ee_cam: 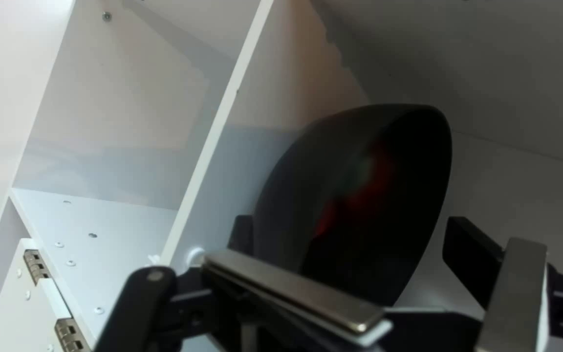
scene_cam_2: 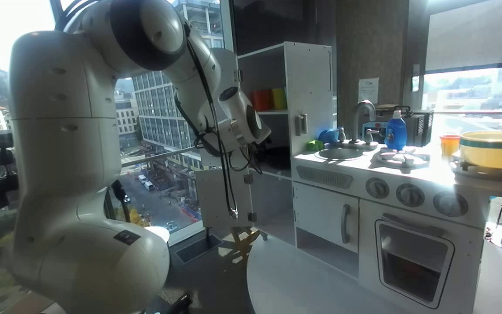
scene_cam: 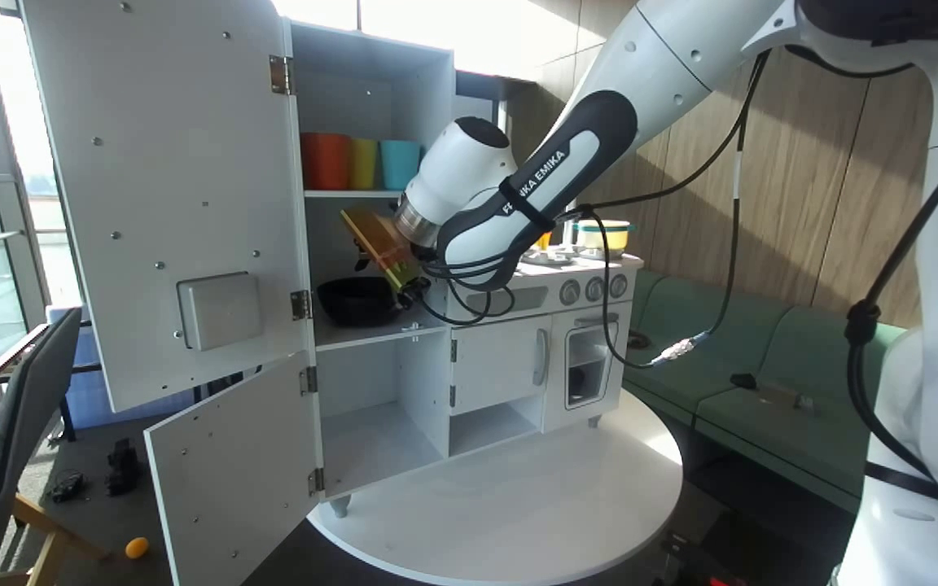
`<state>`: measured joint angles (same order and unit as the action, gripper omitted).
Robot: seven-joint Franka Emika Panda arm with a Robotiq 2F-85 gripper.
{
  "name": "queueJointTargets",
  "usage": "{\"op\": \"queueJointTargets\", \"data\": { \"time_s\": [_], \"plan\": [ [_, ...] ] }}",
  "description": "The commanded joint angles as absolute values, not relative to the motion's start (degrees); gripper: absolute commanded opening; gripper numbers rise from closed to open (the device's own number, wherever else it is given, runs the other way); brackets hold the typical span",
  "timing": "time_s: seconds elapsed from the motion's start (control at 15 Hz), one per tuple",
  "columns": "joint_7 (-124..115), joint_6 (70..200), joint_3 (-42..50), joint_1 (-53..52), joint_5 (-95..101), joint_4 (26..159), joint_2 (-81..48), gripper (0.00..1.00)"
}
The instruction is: Close the cabinet door in the middle, open the left lower cabinet door, remove the black bowl from the middle cabinet to the, put it in the lower cabinet and close the door
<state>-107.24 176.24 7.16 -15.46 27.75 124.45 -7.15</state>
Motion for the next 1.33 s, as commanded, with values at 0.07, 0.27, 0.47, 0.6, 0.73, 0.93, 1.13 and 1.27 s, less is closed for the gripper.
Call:
{"op": "queueJointTargets", "data": {
  "time_s": [0.07, 0.27, 0.47, 0.6, 0.73, 0.93, 1.13, 1.27],
  "plan": [
    [-111.4, 174.5, 7.9, -18.3, 30.9, 121.5, -9.5, 0.75],
    [-111.6, 174.0, 8.2, -19.3, 31.2, 121.3, -10.2, 0.58],
    [-111.1, 173.8, 8.1, -19.3, 30.4, 121.5, -10.8, 0.36],
    [-110.6, 173.8, 7.9, -19.1, 29.9, 121.7, -10.9, 0.21],
    [-110.7, 173.8, 8.0, -19.0, 29.8, 121.8, -11.0, 0.13],
    [-110.3, 174.0, 7.8, -18.7, 29.3, 122.1, -11.0, 0.11],
    [-110.3, 174.1, 7.9, -18.7, 29.4, 122.2, -10.9, 0.15],
    [-110.3, 174.2, 7.9, -18.6, 29.3, 122.4, -10.6, 0.14]
  ]
}}
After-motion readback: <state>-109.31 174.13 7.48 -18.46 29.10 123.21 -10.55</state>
